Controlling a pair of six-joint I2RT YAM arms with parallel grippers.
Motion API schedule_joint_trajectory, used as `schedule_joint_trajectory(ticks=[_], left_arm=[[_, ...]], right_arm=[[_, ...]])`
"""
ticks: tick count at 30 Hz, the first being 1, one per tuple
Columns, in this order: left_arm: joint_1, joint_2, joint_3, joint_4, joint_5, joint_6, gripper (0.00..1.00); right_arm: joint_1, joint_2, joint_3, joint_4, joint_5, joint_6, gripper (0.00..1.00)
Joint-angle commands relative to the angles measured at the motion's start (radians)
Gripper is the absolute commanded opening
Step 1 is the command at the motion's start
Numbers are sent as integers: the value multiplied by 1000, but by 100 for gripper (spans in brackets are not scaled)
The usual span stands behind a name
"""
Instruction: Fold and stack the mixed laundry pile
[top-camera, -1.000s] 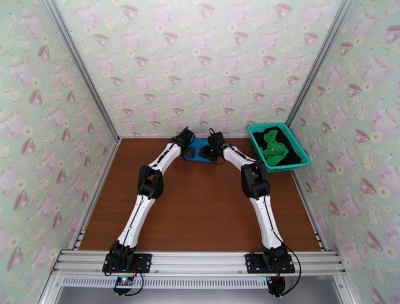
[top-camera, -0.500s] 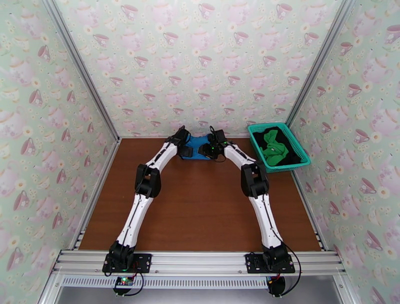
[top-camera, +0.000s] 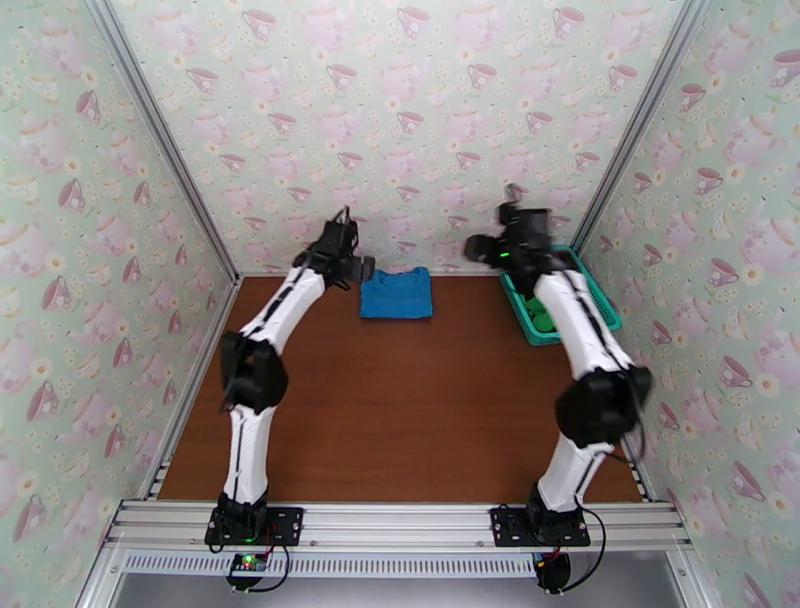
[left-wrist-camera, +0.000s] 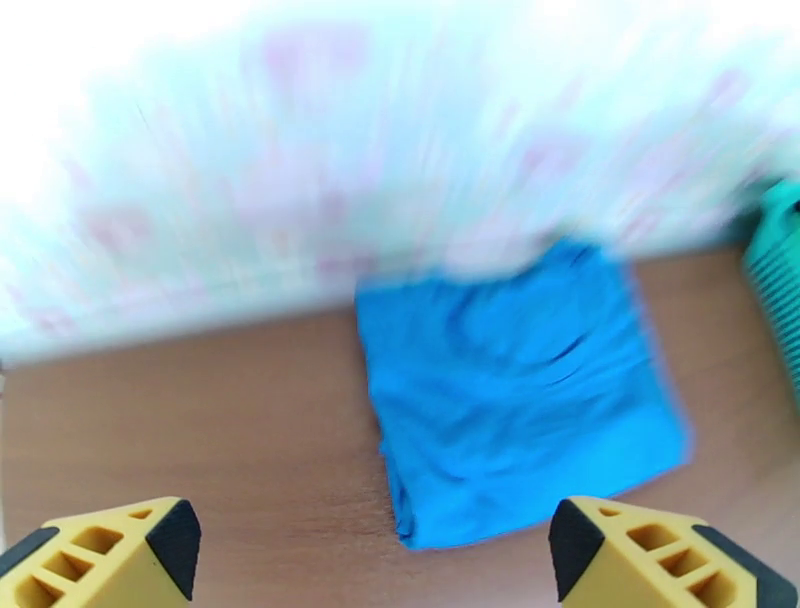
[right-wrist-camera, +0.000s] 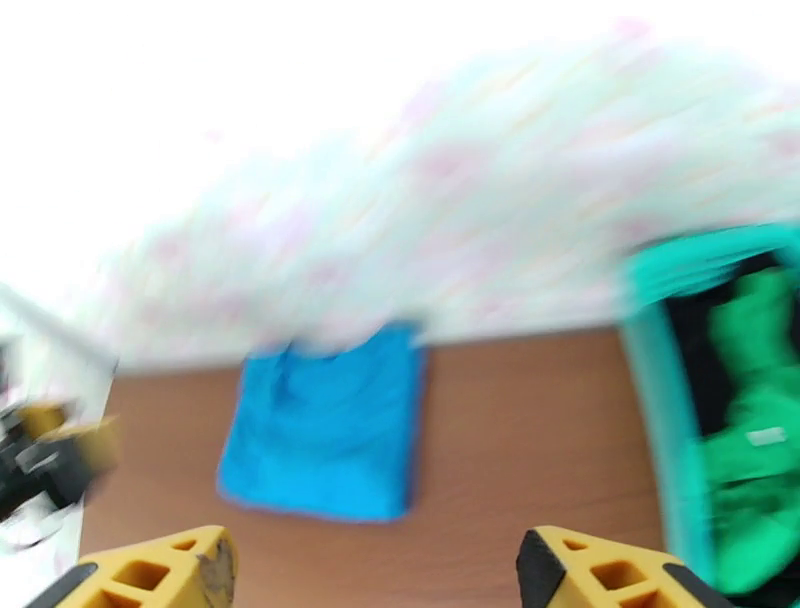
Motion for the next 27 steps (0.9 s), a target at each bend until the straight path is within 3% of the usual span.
schedule_joint_trajectory(ticks=[1, 7, 13, 20, 27], left_arm=[[-38, -160, -130, 37, 35, 16, 100], [-108, -400, -459, 49, 28, -66, 100], [-200, -540, -726, 141, -2, -111, 100], [-236, -547, -830, 185, 5, -117, 100], [-244, -461, -828, 201, 17, -98, 99]], right_arm=[[-80, 116, -31, -97, 66, -45, 80], [-197, 281, 23, -104, 153, -3, 80], [-231, 434, 108, -113, 244, -5, 81], [-234, 566, 200, -130, 321, 13, 80], [-237, 793, 499, -249, 308, 47, 75]])
